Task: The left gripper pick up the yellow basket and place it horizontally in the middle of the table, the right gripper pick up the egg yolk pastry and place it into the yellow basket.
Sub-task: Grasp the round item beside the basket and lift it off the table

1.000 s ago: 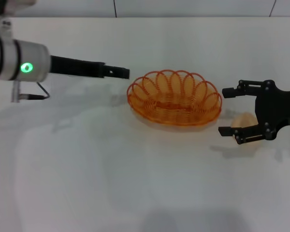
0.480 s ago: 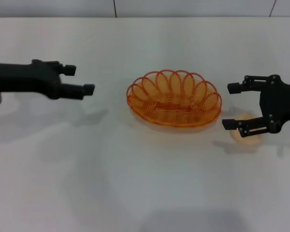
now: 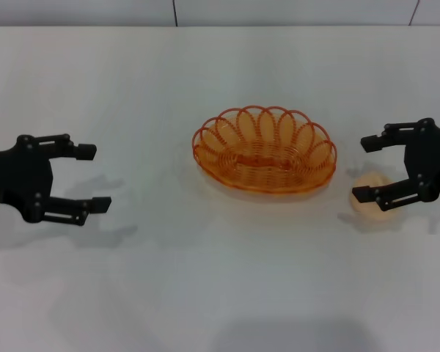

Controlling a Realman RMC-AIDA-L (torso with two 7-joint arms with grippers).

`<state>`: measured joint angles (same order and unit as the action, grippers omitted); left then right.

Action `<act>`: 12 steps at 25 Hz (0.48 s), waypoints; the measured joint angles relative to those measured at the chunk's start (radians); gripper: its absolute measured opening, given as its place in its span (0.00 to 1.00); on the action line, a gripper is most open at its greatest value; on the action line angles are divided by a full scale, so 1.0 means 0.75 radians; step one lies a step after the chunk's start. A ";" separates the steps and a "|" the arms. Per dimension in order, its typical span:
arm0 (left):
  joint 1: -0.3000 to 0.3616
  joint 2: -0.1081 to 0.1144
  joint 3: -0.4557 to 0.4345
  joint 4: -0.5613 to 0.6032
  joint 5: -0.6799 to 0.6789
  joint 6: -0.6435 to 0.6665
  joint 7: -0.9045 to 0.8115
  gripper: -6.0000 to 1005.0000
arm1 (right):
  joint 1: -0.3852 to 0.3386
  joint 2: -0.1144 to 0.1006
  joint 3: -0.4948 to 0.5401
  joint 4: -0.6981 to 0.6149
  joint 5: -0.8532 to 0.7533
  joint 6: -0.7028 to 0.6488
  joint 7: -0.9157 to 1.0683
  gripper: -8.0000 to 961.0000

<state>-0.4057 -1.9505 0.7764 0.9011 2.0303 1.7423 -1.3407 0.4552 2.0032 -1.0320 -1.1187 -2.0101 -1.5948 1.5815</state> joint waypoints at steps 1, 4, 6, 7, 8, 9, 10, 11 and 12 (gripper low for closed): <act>0.007 -0.001 -0.005 0.000 -0.001 0.011 0.016 0.89 | 0.003 0.000 0.002 -0.010 -0.020 0.004 0.022 0.85; 0.020 -0.009 -0.017 -0.006 0.006 0.020 0.042 0.89 | 0.029 -0.004 0.005 -0.031 -0.106 0.012 0.096 0.85; 0.019 -0.011 -0.019 -0.021 0.021 0.015 0.045 0.89 | 0.055 -0.006 0.005 -0.047 -0.192 0.005 0.166 0.85; 0.016 -0.011 -0.019 -0.030 0.027 0.013 0.046 0.89 | 0.064 -0.006 0.004 -0.052 -0.219 0.002 0.188 0.85; 0.013 -0.011 -0.019 -0.035 0.028 0.011 0.047 0.89 | 0.076 -0.007 0.002 -0.057 -0.249 -0.001 0.213 0.85; 0.012 -0.011 -0.019 -0.036 0.027 0.009 0.049 0.89 | 0.087 -0.007 0.000 -0.060 -0.279 -0.004 0.238 0.85; 0.011 -0.011 -0.021 -0.037 0.025 0.006 0.051 0.89 | 0.099 -0.005 -0.002 -0.061 -0.304 -0.005 0.261 0.85; 0.009 -0.011 -0.028 -0.037 0.021 0.003 0.053 0.89 | 0.113 -0.003 -0.003 -0.060 -0.332 -0.007 0.288 0.85; 0.005 -0.012 -0.037 -0.040 0.021 0.001 0.053 0.89 | 0.125 0.000 -0.004 -0.058 -0.357 -0.008 0.313 0.85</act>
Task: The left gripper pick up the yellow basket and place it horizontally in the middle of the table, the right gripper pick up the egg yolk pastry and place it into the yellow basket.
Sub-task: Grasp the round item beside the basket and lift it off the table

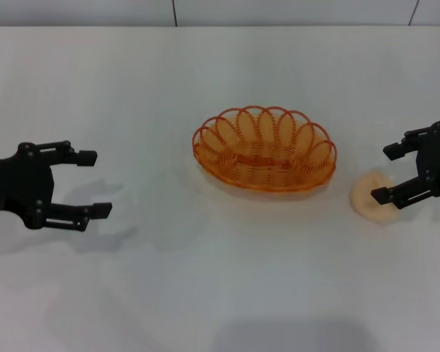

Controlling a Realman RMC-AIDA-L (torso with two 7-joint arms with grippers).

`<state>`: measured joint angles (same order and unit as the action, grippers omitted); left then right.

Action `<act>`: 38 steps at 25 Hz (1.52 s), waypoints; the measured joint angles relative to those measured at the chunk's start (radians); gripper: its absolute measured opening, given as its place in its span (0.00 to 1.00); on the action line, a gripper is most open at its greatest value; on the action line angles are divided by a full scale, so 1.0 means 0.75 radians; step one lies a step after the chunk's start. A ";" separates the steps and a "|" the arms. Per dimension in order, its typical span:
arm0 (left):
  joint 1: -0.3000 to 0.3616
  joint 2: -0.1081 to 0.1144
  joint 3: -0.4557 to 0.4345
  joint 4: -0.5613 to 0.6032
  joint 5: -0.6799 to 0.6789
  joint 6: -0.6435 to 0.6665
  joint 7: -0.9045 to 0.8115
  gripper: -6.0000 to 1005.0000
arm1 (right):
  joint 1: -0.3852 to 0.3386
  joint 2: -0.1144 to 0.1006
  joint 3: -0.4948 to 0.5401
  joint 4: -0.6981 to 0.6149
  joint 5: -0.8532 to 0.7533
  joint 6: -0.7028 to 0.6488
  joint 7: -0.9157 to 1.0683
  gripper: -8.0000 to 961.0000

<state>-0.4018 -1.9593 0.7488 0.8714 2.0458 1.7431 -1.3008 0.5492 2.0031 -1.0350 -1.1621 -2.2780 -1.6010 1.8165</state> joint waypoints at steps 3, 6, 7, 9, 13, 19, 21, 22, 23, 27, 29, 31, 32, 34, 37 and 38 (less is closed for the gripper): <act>-0.014 -0.003 -0.015 -0.011 0.001 -0.010 -0.003 0.89 | 0.022 0.005 -0.003 0.008 -0.036 0.003 0.054 0.85; -0.024 -0.011 -0.015 -0.014 0.004 -0.033 -0.012 0.89 | 0.026 0.006 -0.007 0.012 -0.059 0.022 0.092 0.84; -0.027 -0.015 -0.015 -0.015 0.005 -0.040 -0.013 0.89 | 0.027 0.007 -0.009 0.014 -0.074 0.029 0.103 0.84; -0.034 -0.021 -0.015 -0.018 0.008 -0.047 -0.016 0.89 | 0.030 0.008 -0.023 0.025 -0.102 0.046 0.120 0.84; -0.045 -0.032 -0.014 -0.026 0.016 -0.059 -0.018 0.89 | 0.036 0.010 -0.053 0.072 -0.114 0.084 0.134 0.84; -0.053 -0.043 -0.010 -0.027 0.016 -0.070 -0.032 0.89 | 0.046 0.013 -0.089 0.114 -0.115 0.126 0.155 0.84; -0.053 -0.048 -0.010 -0.027 0.016 -0.075 -0.032 0.89 | 0.045 0.014 -0.104 0.115 -0.115 0.152 0.171 0.84; -0.053 -0.049 -0.009 -0.027 0.016 -0.081 -0.032 0.89 | 0.045 0.014 -0.107 0.116 -0.115 0.160 0.175 0.84; -0.053 -0.050 -0.009 -0.027 0.016 -0.085 -0.032 0.89 | 0.045 0.014 -0.108 0.116 -0.113 0.162 0.175 0.84; -0.053 -0.058 -0.007 -0.028 0.016 -0.105 -0.032 0.89 | 0.045 0.014 -0.106 0.116 -0.109 0.174 0.175 0.82; -0.053 -0.063 -0.007 -0.029 0.016 -0.114 -0.031 0.89 | 0.045 0.014 -0.110 0.116 -0.111 0.178 0.175 0.77; -0.054 -0.064 -0.005 -0.030 0.016 -0.117 -0.031 0.89 | 0.045 0.013 -0.116 0.118 -0.114 0.177 0.173 0.73; -0.054 -0.064 -0.004 -0.031 0.016 -0.116 -0.031 0.89 | 0.045 0.012 -0.120 0.119 -0.114 0.176 0.173 0.71; -0.055 -0.064 -0.004 -0.031 0.016 -0.115 -0.032 0.89 | 0.046 0.011 -0.125 0.119 -0.114 0.173 0.173 0.67; -0.056 -0.064 -0.004 -0.031 0.015 -0.117 -0.033 0.89 | 0.047 0.011 -0.125 0.120 -0.115 0.171 0.173 0.60; -0.056 -0.065 -0.004 -0.031 0.015 -0.118 -0.033 0.89 | 0.047 0.011 -0.125 0.120 -0.115 0.171 0.173 0.55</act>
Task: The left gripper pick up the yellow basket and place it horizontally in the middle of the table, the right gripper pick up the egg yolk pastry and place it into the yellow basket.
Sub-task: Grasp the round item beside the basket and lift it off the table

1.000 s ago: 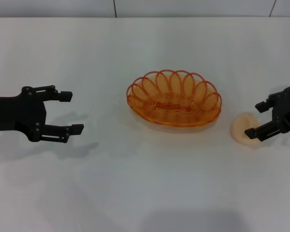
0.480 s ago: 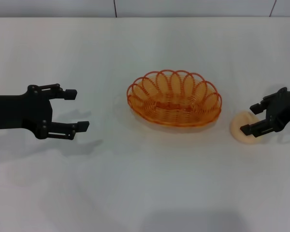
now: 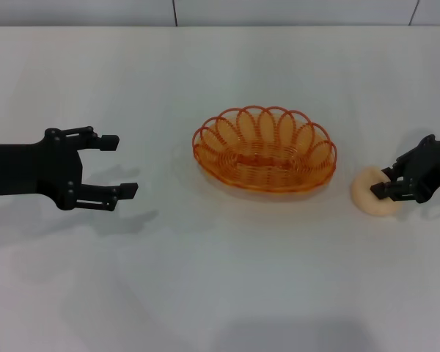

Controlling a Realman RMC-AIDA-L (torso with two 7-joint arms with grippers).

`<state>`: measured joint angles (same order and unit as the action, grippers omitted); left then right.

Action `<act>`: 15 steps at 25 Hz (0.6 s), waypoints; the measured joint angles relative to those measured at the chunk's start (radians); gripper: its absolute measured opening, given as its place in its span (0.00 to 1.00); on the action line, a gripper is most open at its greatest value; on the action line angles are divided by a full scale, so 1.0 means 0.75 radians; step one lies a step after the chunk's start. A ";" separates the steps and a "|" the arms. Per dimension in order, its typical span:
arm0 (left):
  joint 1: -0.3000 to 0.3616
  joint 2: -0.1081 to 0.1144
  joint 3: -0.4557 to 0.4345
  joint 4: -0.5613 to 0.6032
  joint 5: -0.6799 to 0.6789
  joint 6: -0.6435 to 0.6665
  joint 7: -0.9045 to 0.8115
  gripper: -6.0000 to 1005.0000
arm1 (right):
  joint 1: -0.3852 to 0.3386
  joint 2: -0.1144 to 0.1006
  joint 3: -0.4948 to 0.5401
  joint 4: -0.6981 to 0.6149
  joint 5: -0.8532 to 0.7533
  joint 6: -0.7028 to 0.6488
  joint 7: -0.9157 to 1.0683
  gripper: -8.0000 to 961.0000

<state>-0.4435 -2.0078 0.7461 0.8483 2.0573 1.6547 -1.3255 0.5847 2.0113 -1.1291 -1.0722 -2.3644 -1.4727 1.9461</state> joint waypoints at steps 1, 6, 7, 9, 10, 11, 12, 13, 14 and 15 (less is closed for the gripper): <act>0.000 0.000 0.000 0.000 0.000 0.000 0.000 0.89 | 0.000 0.000 0.000 0.000 0.000 0.000 0.000 0.50; 0.001 0.000 -0.001 0.000 0.000 0.000 0.001 0.89 | 0.001 -0.001 0.000 -0.005 0.007 -0.001 -0.002 0.20; 0.001 0.000 -0.001 0.000 0.000 0.000 0.002 0.89 | 0.001 -0.001 0.000 -0.006 0.007 -0.002 -0.002 0.12; 0.003 0.000 -0.001 0.000 -0.001 0.000 0.006 0.89 | 0.000 -0.001 0.001 -0.012 0.010 -0.009 -0.005 0.10; 0.004 0.000 -0.001 0.000 -0.001 0.000 0.006 0.89 | -0.002 -0.001 0.004 -0.017 0.012 -0.016 -0.007 0.09; 0.005 0.000 -0.001 0.000 -0.001 0.001 0.007 0.89 | -0.004 -0.002 0.007 -0.024 0.013 -0.026 -0.008 0.08; 0.006 0.000 -0.001 0.000 -0.001 0.002 0.007 0.89 | -0.007 -0.004 0.012 -0.033 0.014 -0.037 -0.009 0.07; 0.008 0.000 -0.001 0.000 -0.001 0.005 0.008 0.89 | -0.011 -0.006 0.028 -0.059 0.014 -0.062 -0.009 0.07; 0.008 0.000 -0.001 0.000 -0.001 0.008 0.008 0.89 | -0.013 -0.008 0.044 -0.080 0.014 -0.085 -0.009 0.07; 0.009 0.000 -0.001 0.000 -0.001 0.010 0.009 0.89 | -0.016 -0.009 0.065 -0.107 0.014 -0.107 -0.009 0.06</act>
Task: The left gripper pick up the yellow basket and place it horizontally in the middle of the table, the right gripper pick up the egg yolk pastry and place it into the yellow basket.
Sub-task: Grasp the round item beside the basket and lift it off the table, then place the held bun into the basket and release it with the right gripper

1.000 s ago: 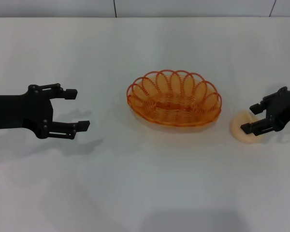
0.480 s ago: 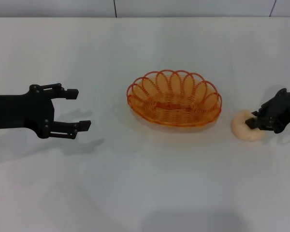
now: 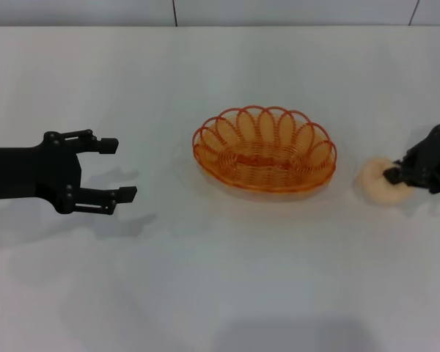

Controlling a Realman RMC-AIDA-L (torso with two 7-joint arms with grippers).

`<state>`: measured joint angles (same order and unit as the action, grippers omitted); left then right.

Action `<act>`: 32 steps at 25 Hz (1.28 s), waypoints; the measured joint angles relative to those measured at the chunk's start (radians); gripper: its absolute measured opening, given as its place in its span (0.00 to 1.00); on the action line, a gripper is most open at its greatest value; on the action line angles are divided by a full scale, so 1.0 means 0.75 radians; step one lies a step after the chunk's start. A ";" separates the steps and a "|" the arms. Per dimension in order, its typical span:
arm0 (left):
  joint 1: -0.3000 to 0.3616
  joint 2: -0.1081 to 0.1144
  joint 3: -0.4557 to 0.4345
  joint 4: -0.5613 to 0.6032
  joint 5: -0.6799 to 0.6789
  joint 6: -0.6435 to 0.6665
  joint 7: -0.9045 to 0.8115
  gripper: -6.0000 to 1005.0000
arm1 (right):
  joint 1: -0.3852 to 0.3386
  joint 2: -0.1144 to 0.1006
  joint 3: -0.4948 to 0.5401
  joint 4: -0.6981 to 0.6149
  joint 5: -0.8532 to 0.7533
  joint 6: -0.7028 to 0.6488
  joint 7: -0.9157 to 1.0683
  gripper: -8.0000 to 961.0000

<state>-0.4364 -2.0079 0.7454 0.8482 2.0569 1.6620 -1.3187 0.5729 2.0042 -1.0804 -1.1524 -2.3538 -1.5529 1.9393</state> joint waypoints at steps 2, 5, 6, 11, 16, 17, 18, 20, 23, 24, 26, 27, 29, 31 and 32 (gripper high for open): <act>0.003 0.000 0.000 0.000 0.000 0.002 0.001 0.89 | -0.003 -0.001 0.060 -0.064 0.000 -0.058 -0.001 0.06; 0.006 0.000 0.001 0.001 0.001 0.002 0.001 0.89 | 0.010 -0.006 0.151 -0.128 0.005 -0.130 -0.002 0.05; 0.007 -0.001 0.002 0.001 0.003 0.003 0.002 0.89 | 0.020 -0.007 0.177 -0.137 0.017 -0.142 -0.002 0.05; 0.000 -0.019 0.006 0.002 0.026 0.003 0.005 0.89 | 0.038 0.006 0.183 -0.133 0.168 -0.107 -0.014 0.05; -0.006 -0.023 0.010 0.002 0.033 0.003 0.004 0.89 | 0.022 0.016 -0.037 -0.094 0.343 0.075 -0.042 0.05; -0.005 -0.023 0.013 0.002 0.033 0.002 0.003 0.89 | 0.015 0.016 -0.094 -0.086 0.384 0.134 -0.049 0.05; -0.005 -0.023 0.015 0.002 0.036 0.001 0.001 0.89 | 0.007 0.016 -0.145 -0.077 0.427 0.188 -0.058 0.05; -0.007 -0.023 0.017 0.002 0.046 -0.001 0.001 0.89 | -0.008 0.019 -0.221 -0.059 0.492 0.278 -0.076 0.05; -0.010 -0.025 0.019 0.002 0.061 -0.005 -0.001 0.89 | -0.013 0.022 -0.331 -0.015 0.571 0.404 -0.107 0.04; -0.010 -0.025 0.019 0.002 0.062 -0.006 -0.001 0.89 | -0.013 0.022 -0.361 -0.001 0.582 0.437 -0.113 0.04; -0.010 -0.025 0.019 0.002 0.064 -0.007 -0.002 0.89 | -0.011 0.022 -0.408 0.029 0.592 0.506 -0.119 0.04; -0.010 -0.025 0.019 0.002 0.064 -0.007 -0.002 0.89 | -0.010 0.022 -0.422 0.042 0.593 0.533 -0.121 0.04; -0.010 -0.025 0.019 0.002 0.064 -0.007 -0.003 0.89 | -0.009 0.023 -0.436 0.059 0.593 0.560 -0.128 0.04; -0.011 -0.025 0.019 0.002 0.065 -0.008 -0.003 0.89 | -0.011 0.023 -0.443 0.082 0.604 0.583 -0.150 0.04; -0.012 -0.025 0.019 0.002 0.065 -0.008 -0.001 0.89 | -0.012 0.023 -0.443 0.086 0.612 0.586 -0.156 0.04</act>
<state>-0.4453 -2.0268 0.7593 0.8498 2.1056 1.6557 -1.3198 0.5641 2.0215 -1.4127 -1.0875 -1.8951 -1.1132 1.8222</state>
